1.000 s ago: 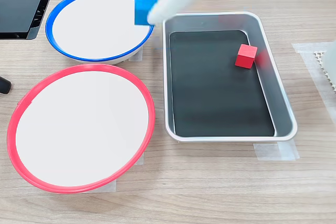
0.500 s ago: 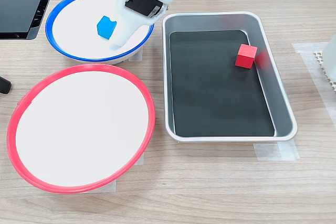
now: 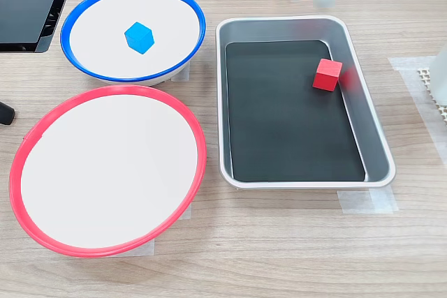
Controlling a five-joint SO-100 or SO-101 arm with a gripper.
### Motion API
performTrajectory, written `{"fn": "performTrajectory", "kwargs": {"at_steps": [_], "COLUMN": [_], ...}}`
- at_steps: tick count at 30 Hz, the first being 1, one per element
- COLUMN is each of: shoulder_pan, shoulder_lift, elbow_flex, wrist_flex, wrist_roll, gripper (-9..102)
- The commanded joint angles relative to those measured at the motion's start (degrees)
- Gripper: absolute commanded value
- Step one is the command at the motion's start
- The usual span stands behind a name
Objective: Move two blocks tray to matching dishes
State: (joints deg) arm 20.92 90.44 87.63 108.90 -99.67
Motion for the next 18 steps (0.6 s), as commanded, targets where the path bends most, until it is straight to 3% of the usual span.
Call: {"fn": "performTrajectory", "kwargs": {"at_steps": [1,9,18], "shoulder_pan": [2.29,4.04,2.20], "shoulder_lift": [3.25,5.89,-0.53], "elbow_flex": [4.75,14.50,16.17], "wrist_flex": [0.88,-5.45,-19.16], "wrist_roll": [4.39,8.17,15.91], "gripper": [5,21,19]}}
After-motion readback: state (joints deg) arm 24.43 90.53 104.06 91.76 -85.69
